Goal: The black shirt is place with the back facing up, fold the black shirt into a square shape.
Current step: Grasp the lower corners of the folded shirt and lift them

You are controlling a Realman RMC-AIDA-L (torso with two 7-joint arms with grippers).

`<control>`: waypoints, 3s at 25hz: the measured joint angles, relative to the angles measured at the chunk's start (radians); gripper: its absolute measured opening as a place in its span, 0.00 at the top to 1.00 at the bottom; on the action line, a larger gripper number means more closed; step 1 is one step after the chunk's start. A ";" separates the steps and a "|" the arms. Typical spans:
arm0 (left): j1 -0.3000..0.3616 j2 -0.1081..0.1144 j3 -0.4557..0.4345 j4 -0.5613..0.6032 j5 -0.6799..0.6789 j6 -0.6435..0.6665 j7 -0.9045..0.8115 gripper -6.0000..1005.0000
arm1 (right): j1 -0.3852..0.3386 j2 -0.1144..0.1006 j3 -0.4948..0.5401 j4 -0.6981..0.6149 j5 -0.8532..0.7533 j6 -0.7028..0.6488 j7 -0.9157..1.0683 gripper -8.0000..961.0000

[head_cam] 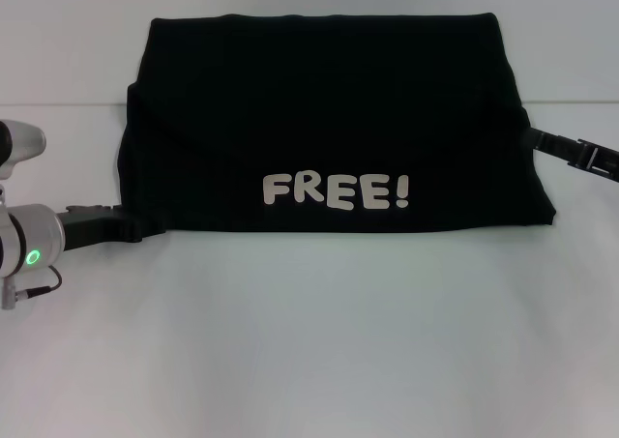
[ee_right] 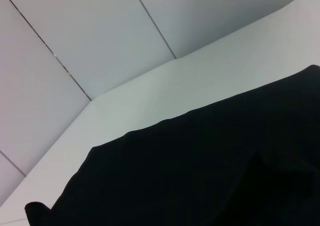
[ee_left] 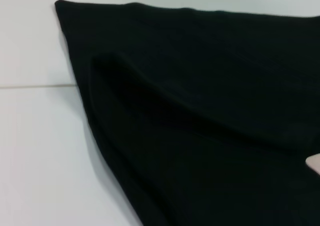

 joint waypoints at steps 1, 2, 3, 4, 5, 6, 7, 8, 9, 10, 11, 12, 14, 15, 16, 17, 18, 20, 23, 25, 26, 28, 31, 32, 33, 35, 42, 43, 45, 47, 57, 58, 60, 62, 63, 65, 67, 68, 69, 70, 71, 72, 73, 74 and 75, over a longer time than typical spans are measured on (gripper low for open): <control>0.000 0.000 0.001 -0.001 0.003 -0.003 0.001 0.11 | 0.000 0.000 0.000 0.000 0.000 0.000 0.000 0.20; 0.000 -0.001 0.001 -0.001 0.004 -0.004 0.002 0.15 | -0.001 0.000 0.000 0.000 0.000 0.000 0.000 0.20; 0.002 -0.002 0.002 0.001 0.002 -0.002 0.002 0.19 | -0.001 0.000 0.000 0.000 0.000 0.000 0.000 0.20; 0.004 -0.003 0.003 0.006 -0.001 0.005 0.002 0.23 | -0.002 0.000 0.000 0.000 0.000 0.000 0.000 0.20; 0.006 -0.004 0.003 0.011 -0.004 0.012 0.002 0.27 | -0.002 0.000 0.000 0.000 0.000 0.000 0.000 0.20; 0.007 -0.004 0.003 0.014 -0.007 0.017 0.002 0.31 | -0.002 -0.001 0.000 0.000 0.000 0.000 0.000 0.20; 0.007 -0.004 0.003 0.016 -0.007 0.023 0.002 0.38 | -0.003 -0.002 0.000 0.000 0.000 -0.001 0.001 0.20; 0.007 -0.004 0.003 0.016 -0.007 0.023 0.002 0.45 | -0.003 -0.002 0.000 -0.001 0.000 -0.001 0.001 0.20; 0.005 -0.004 0.003 0.016 -0.004 0.027 0.002 0.53 | -0.003 -0.002 0.000 0.000 0.000 -0.001 0.001 0.20; 0.003 -0.003 0.003 0.014 -0.002 0.027 0.002 0.57 | -0.003 -0.003 0.000 -0.001 0.000 -0.001 0.001 0.20; 0.002 -0.002 0.003 0.014 -0.001 0.028 0.002 0.60 | -0.003 -0.003 0.000 -0.001 0.000 -0.001 0.001 0.20; 0.001 -0.002 0.003 0.013 -0.001 0.028 0.002 0.64 | -0.003 -0.003 0.000 -0.001 0.000 -0.001 0.001 0.20; 0.001 -0.002 0.003 0.013 -0.001 0.028 0.002 0.71 | -0.003 -0.003 0.000 -0.001 0.000 -0.001 0.000 0.20; 0.000 -0.002 0.003 0.013 -0.001 0.028 0.002 0.74 | -0.003 -0.003 0.000 0.000 0.000 -0.001 -0.001 0.20; 0.000 -0.002 0.003 0.013 -0.001 0.028 0.002 0.79 | -0.003 -0.004 0.000 -0.001 0.000 0.000 0.000 0.20; 0.000 -0.002 0.003 0.013 -0.001 0.028 0.002 0.83 | -0.003 -0.004 0.000 -0.001 0.000 0.000 0.000 0.20; -0.001 0.000 0.003 0.015 -0.001 0.028 0.002 0.88 | -0.003 -0.005 0.000 -0.001 0.000 0.000 0.000 0.20; -0.001 0.001 0.003 0.017 -0.001 0.028 0.002 0.97 | -0.003 -0.009 -0.001 -0.001 -0.008 0.000 0.003 0.20; -0.002 0.006 0.003 0.032 0.011 0.046 0.000 0.97 | 0.001 -0.022 -0.003 -0.001 -0.060 0.007 0.029 0.20; -0.002 0.010 0.001 0.047 0.021 0.073 -0.002 0.98 | 0.011 -0.034 -0.012 -0.004 -0.115 0.026 0.075 0.20; -0.001 0.012 0.001 0.056 0.024 0.089 -0.002 0.98 | 0.015 -0.039 -0.020 -0.005 -0.137 0.036 0.097 0.20; 0.002 0.014 0.001 0.069 0.025 0.106 -0.001 0.98 | 0.025 -0.047 -0.053 -0.011 -0.173 0.069 0.147 0.20; 0.004 0.016 0.002 0.078 0.026 0.113 0.001 0.99 | 0.040 -0.051 -0.117 -0.019 -0.196 0.120 0.211 0.20; 0.004 0.016 0.003 0.078 0.026 0.113 0.001 0.99 | 0.046 -0.051 -0.140 -0.019 -0.202 0.134 0.229 0.20; 0.004 0.016 0.003 0.078 0.026 0.113 0.002 0.99 | 0.052 -0.049 -0.161 -0.019 -0.206 0.154 0.243 0.20; 0.003 0.016 0.003 0.078 0.027 0.112 0.002 0.99 | 0.062 -0.039 -0.199 -0.019 -0.209 0.184 0.255 0.20; -0.002 0.019 0.003 0.077 0.027 0.110 0.003 0.99 | 0.076 -0.011 -0.236 -0.015 -0.210 0.221 0.257 0.20; -0.003 0.019 0.003 0.077 0.027 0.107 0.003 0.99 | 0.073 -0.011 -0.236 -0.015 -0.210 0.221 0.257 0.20; -0.004 0.020 0.003 0.076 0.026 0.104 0.003 0.99 | 0.067 -0.011 -0.236 -0.013 -0.210 0.222 0.257 0.20; -0.004 0.020 0.003 0.074 0.026 0.103 0.003 0.99 | 0.061 -0.012 -0.237 -0.008 -0.210 0.222 0.257 0.20; -0.010 0.022 -0.001 0.070 0.025 0.100 0.003 0.99 | 0.045 -0.011 -0.232 -0.005 -0.205 0.170 0.253 0.24; -0.011 0.022 -0.002 0.070 0.026 0.100 0.003 0.99 | 0.043 -0.013 -0.233 -0.005 -0.205 0.168 0.252 0.28; -0.012 0.023 -0.002 0.069 0.026 0.099 0.003 0.99 | 0.041 -0.016 -0.235 -0.005 -0.205 0.159 0.250 0.36; -0.013 0.023 -0.002 0.069 0.026 0.099 0.003 0.99 | 0.037 -0.016 -0.233 -0.009 -0.205 0.147 0.250 0.44; -0.013 0.023 -0.001 0.069 0.026 0.099 0.003 0.99 | 0.035 -0.016 -0.230 -0.012 -0.204 0.142 0.249 0.48; -0.013 0.023 -0.001 0.069 0.027 0.098 0.003 0.99 | 0.030 -0.016 -0.226 -0.015 -0.203 0.135 0.248 0.58; -0.014 0.023 0.000 0.068 0.027 0.096 0.003 0.99 | 0.027 -0.017 -0.224 -0.016 -0.203 0.132 0.248 0.68; -0.015 0.023 0.000 0.067 0.027 0.092 0.003 0.99 | 0.025 -0.018 -0.224 -0.016 -0.203 0.131 0.248 0.73; -0.015 0.023 0.000 0.066 0.027 0.089 0.003 0.99 | 0.023 -0.019 -0.224 -0.016 -0.203 0.129 0.247 0.77; -0.015 0.023 0.000 0.066 0.027 0.088 0.003 0.99 | 0.020 -0.020 -0.224 -0.016 -0.202 0.125 0.247 0.81; -0.015 0.023 0.000 0.066 0.027 0.087 0.003 0.99 | 0.017 -0.021 -0.224 -0.017 -0.202 0.117 0.246 0.85; -0.014 0.023 -0.001 0.066 0.027 0.087 0.002 0.99 | 0.012 -0.022 -0.224 -0.020 -0.201 0.107 0.244 0.89; -0.012 0.023 -0.002 0.069 0.027 0.094 -0.001 0.99 | 0.007 -0.023 -0.224 -0.026 -0.201 0.095 0.241 0.93; -0.008 0.023 -0.003 0.075 0.026 0.102 -0.005 0.99 | 0.000 -0.024 -0.223 -0.033 -0.201 0.079 0.237 0.97; -0.002 0.023 -0.006 0.085 0.027 0.117 -0.012 0.99 | -0.010 -0.024 -0.221 -0.043 -0.200 0.059 0.233 0.97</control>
